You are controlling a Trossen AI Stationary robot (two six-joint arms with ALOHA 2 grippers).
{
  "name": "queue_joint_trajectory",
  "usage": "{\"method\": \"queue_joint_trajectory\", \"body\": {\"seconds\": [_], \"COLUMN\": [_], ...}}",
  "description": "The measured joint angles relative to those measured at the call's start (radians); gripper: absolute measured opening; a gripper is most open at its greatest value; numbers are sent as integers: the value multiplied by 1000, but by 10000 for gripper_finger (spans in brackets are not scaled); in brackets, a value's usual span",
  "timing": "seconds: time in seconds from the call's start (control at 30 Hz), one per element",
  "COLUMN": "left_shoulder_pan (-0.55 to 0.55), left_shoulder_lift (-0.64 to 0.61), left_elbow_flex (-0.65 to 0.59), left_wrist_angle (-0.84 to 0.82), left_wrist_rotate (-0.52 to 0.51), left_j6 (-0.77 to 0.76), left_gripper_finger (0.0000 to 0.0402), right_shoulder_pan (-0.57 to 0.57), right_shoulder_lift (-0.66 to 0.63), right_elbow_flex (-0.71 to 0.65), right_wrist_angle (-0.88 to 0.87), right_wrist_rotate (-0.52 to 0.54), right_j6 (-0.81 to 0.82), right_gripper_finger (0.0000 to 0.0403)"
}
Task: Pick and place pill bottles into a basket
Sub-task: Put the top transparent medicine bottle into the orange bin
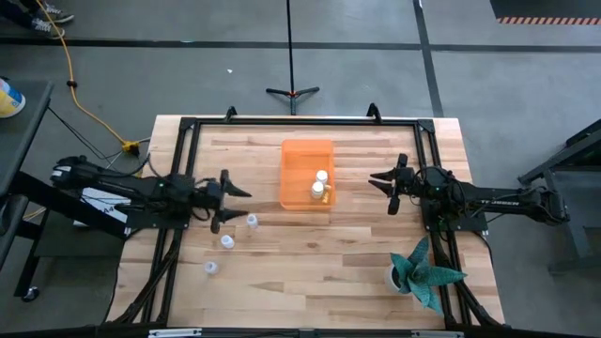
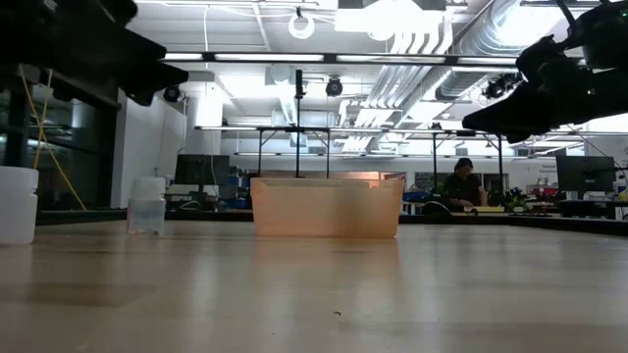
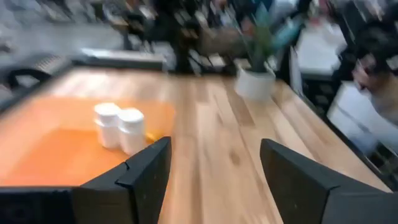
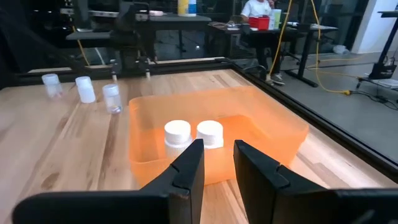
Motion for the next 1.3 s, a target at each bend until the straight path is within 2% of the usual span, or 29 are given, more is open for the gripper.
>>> {"method": "queue_joint_trajectory", "body": {"seconds": [0.27, 0.5, 0.67, 0.83, 1.3], "left_shoulder_pan": [-1, -1, 0, 1, 0], "left_shoulder_lift": [309, 465, 511, 525, 526], "left_elbow_flex": [160, 272, 304, 304, 304], "left_wrist_angle": [-183, -350, -475, -546, -537], "left_wrist_rotate": [107, 124, 99, 19, 14], "left_j6": [-78, -113, -204, -239, -224], "left_gripper_finger": [265, 264, 264, 264, 264], "right_shoulder_pan": [0, 0, 0, 0, 0], "right_shoulder_lift": [0, 0, 0, 0, 0], "right_elbow_flex": [0, 0, 0, 0, 0], "right_wrist_angle": [-8, -38, -47, -47, -53], "right_wrist_rotate": [-1, -1, -1, -1, -1], "right_j6": [-1, -1, -3, -20, -30], "right_gripper_finger": [78, 78, 78, 78, 78]}}
